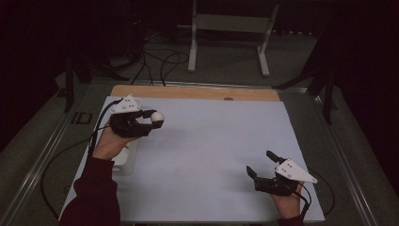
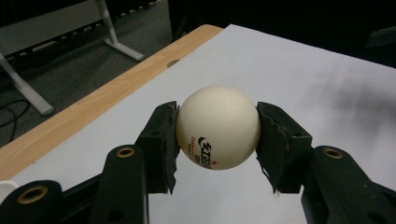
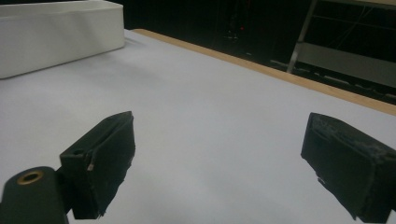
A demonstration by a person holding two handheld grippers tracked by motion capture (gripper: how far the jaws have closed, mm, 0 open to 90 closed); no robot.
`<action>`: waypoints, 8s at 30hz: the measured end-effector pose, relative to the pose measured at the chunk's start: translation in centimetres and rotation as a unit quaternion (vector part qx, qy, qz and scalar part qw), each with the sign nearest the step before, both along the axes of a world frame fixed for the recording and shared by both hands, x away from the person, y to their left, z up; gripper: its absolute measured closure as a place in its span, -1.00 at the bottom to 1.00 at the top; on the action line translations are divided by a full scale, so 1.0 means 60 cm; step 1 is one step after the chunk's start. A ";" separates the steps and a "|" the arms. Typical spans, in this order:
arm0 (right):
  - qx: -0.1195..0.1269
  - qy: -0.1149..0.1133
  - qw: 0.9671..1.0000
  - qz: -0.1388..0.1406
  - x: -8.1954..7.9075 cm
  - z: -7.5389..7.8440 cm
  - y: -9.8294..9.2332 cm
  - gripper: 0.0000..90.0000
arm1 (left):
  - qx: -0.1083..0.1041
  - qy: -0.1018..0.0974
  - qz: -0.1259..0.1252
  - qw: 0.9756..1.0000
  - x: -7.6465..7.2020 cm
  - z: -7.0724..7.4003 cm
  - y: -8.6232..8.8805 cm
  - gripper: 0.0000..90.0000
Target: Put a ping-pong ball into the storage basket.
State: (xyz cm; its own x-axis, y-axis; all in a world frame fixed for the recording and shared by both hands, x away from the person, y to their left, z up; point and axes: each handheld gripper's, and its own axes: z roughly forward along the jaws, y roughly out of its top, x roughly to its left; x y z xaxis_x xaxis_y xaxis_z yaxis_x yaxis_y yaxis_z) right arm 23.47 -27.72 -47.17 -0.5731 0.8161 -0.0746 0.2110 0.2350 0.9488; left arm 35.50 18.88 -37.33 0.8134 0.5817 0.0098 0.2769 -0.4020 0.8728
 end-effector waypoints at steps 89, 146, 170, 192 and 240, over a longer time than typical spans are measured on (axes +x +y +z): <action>0.001 0.000 1.000 -0.002 0.000 -0.001 0.000 -0.79 | 0.001 -0.004 0.029 1.000 -0.043 -0.014 0.083 0.15; 0.000 0.001 1.000 0.000 -0.001 -0.001 0.001 -0.79 | -0.008 0.007 0.070 0.997 -0.061 -0.046 0.142 0.14; 0.000 0.001 1.000 0.000 -0.001 -0.001 0.003 -0.79 | -0.011 0.009 0.090 0.996 -0.070 -0.052 0.167 0.14; -0.001 -0.001 1.000 0.000 -0.001 0.000 0.003 -0.79 | -0.006 0.015 0.140 0.990 -0.067 -0.057 0.172 -0.57; 0.001 -0.002 1.000 0.001 -0.001 0.001 0.002 -0.79 | -0.038 0.007 0.098 0.994 -0.077 -0.070 0.097 -0.94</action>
State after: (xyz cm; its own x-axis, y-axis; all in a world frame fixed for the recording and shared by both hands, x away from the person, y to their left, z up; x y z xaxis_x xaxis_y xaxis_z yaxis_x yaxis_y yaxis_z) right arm 23.39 -27.63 -47.10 -0.5744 0.8151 -0.0752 0.2069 0.2335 0.9501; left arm 30.86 24.68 -41.51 0.6845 0.7272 -0.0516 0.3559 -0.2715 0.8942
